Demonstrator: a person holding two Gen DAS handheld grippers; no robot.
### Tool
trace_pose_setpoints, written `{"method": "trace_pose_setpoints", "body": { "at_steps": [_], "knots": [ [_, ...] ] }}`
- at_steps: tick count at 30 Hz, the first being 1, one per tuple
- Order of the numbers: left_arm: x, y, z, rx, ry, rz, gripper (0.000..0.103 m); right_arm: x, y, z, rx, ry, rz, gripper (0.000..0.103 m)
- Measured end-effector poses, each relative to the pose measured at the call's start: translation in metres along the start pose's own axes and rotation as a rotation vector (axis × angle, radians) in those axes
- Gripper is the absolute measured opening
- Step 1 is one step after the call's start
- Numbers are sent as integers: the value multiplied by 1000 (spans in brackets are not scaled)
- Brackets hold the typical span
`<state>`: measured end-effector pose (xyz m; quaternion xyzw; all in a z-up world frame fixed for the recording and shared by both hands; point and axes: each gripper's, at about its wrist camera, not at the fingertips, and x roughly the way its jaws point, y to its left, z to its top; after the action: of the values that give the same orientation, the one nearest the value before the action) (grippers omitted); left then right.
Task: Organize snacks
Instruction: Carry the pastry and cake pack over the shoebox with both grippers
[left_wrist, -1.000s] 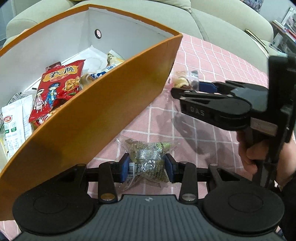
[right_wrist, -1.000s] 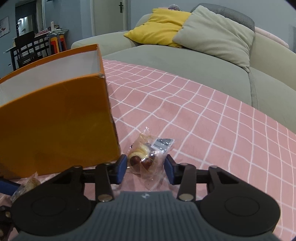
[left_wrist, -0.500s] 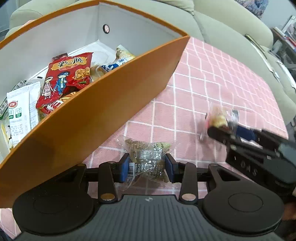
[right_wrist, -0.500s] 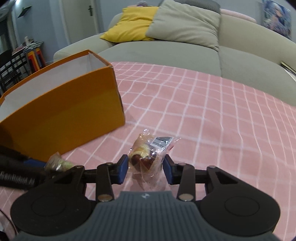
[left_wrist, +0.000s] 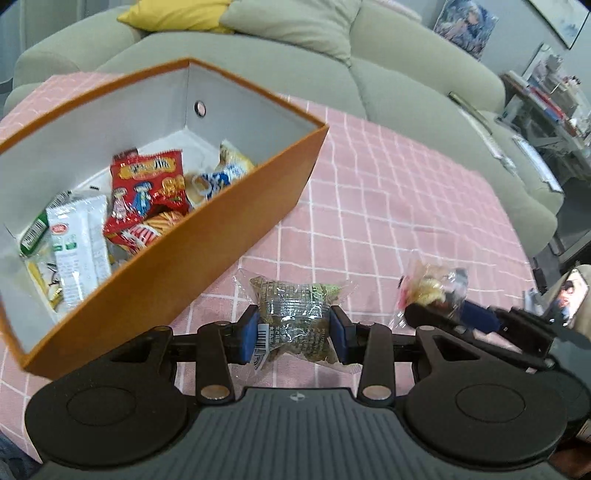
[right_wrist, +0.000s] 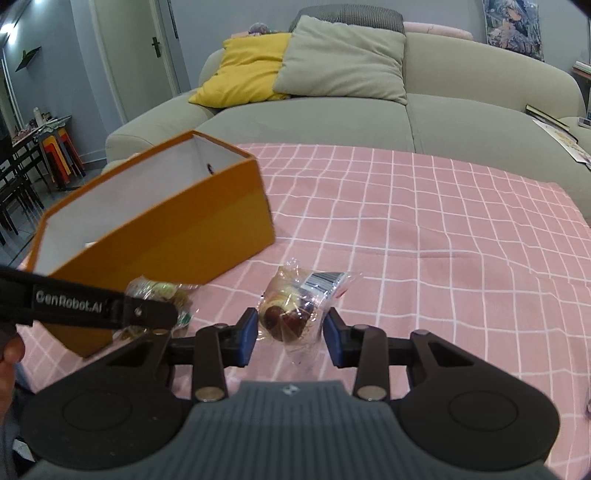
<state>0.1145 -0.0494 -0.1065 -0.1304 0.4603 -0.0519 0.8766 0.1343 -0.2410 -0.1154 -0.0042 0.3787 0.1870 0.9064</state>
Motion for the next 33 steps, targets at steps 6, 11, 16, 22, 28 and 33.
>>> {"method": "trace_pose_setpoints", "body": {
  "at_steps": [6,11,16,22,28,33],
  "knots": [
    [-32,5,2,-9,-61,-30,45,-27,21,3,-30,-36,7,35],
    [-60,14,5,-31,-108,-41,45,-48,37,11,-53,-83,20,35],
    [-84,33,11,-68,-158,-28,45,-63,57,22,-83,-123,44,35],
    [-103,59,25,-87,-196,2,45,-66,78,35,-128,-143,68,35],
    [-108,83,47,-92,-193,14,45,-61,95,54,-175,-161,109,35],
    [-111,98,68,-58,-207,57,45,-44,110,77,-219,-164,150,35]
  ]
}}
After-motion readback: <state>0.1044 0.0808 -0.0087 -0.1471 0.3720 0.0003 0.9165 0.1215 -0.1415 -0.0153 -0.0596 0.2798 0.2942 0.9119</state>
